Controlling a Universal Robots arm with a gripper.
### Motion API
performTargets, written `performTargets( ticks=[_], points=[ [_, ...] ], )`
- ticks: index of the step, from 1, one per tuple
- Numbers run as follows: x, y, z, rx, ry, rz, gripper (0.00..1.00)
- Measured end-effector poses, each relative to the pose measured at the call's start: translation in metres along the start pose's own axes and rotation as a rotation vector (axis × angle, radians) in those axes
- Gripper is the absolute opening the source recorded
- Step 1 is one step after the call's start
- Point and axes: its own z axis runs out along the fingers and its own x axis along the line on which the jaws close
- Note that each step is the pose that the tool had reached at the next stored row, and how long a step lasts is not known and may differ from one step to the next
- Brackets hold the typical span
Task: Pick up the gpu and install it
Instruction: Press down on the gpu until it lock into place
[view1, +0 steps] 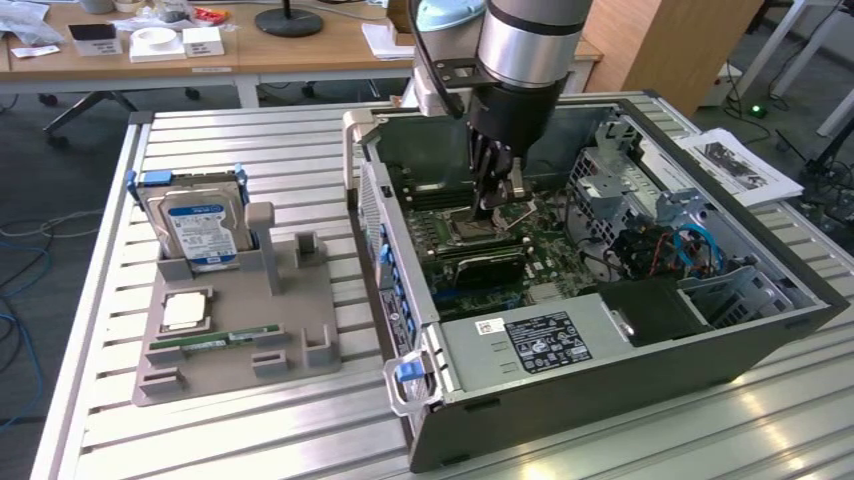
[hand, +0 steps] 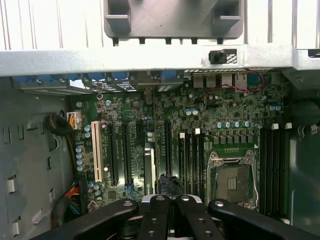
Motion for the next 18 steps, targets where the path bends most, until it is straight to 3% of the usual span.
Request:
performTargets(
  ticks=[7, 18],
  points=[
    [0.003, 0.0000, 0.0060, 0.0001, -0.0001, 0.000, 0.11],
    [0.004, 0.0003, 0.0250, 0.0001, -0.0002, 0.000, 0.11]
  ],
)
